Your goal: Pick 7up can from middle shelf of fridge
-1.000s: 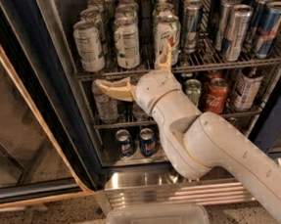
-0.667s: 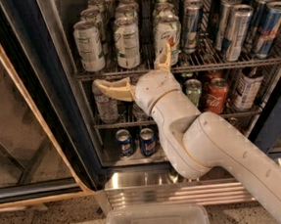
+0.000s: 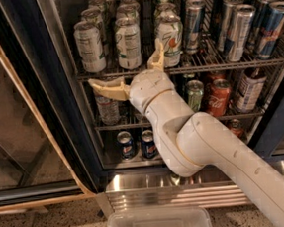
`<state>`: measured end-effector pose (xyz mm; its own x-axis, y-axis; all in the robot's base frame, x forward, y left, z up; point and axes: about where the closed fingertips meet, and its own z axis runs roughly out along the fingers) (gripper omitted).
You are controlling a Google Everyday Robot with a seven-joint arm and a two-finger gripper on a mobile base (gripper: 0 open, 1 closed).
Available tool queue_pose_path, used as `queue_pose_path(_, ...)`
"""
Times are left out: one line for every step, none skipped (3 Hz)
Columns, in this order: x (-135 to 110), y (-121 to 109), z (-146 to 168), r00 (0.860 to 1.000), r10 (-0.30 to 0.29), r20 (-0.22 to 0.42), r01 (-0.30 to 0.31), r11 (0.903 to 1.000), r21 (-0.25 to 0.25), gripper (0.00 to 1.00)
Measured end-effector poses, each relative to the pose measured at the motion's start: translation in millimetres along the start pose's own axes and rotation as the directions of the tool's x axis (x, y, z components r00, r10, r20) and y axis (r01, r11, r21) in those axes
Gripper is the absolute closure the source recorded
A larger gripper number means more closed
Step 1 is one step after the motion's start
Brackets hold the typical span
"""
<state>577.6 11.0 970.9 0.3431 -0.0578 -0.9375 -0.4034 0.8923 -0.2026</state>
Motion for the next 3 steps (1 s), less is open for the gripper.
queue_pose_path(-1.4, 1.0, 8.4, 1.000, 0.002, 0.026, -0.003, 1.0000, 0.009, 0.10)
queue_pose_path(-7.5, -1.1, 28.6, 0.998, 0.008, 0.068, -0.008, 0.9999, 0.010, 0.14)
queue_pose_path(-8.9, -5.8, 36.5, 0.997, 0.005, 0.072, -0.007, 0.9997, 0.025, 0.16)
